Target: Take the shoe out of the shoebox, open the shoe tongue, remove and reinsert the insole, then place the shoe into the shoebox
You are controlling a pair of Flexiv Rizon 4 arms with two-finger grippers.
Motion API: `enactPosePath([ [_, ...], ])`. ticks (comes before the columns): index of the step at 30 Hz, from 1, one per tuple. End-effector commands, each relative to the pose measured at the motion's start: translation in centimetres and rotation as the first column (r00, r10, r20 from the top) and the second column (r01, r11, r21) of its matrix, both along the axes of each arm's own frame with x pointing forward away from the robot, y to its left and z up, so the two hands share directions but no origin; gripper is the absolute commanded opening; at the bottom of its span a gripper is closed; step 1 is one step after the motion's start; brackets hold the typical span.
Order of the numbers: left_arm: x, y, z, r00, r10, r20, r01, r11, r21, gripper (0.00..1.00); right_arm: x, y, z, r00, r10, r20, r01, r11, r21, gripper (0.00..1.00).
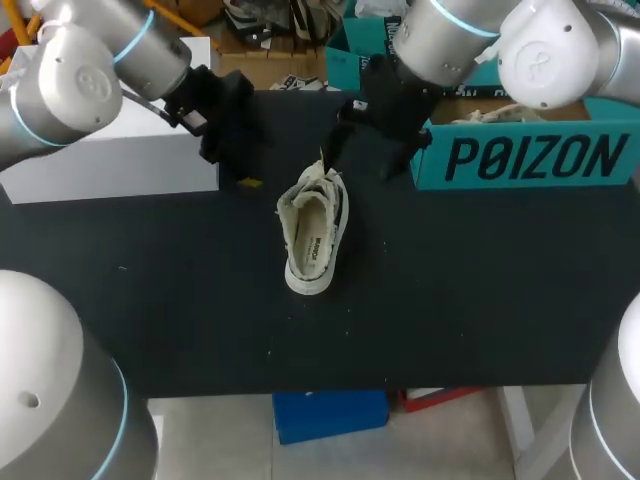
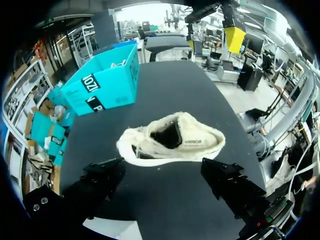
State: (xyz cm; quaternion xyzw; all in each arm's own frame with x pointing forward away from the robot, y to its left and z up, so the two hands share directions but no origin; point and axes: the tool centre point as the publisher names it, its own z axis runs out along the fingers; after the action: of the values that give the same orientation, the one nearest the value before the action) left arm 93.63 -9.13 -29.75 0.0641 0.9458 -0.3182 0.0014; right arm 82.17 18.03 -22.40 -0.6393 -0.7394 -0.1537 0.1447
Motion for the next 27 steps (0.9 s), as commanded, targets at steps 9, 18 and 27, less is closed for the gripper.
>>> enactPosePath([
  [9,1.8,-4.6,-2.5,0.998,-0.042,-0.049,0.044,0.998,0.037,0.00,0.0,0.0,0.0,1.000,0.000,0.000,0.000,1.000,-0.001,1.00],
  [18,0.1,-5.6,-3.2,0.992,-0.076,-0.105,0.079,0.996,0.029,0.00,0.0,0.0,0.0,1.000,0.000,0.000,0.000,1.000,-0.001,1.00],
  [27,-1.6,-5.6,-4.1,0.984,-0.077,-0.163,0.082,0.996,0.026,0.00,0.0,0.0,0.0,1.000,0.000,0.000,0.000,1.000,-0.001,1.00],
])
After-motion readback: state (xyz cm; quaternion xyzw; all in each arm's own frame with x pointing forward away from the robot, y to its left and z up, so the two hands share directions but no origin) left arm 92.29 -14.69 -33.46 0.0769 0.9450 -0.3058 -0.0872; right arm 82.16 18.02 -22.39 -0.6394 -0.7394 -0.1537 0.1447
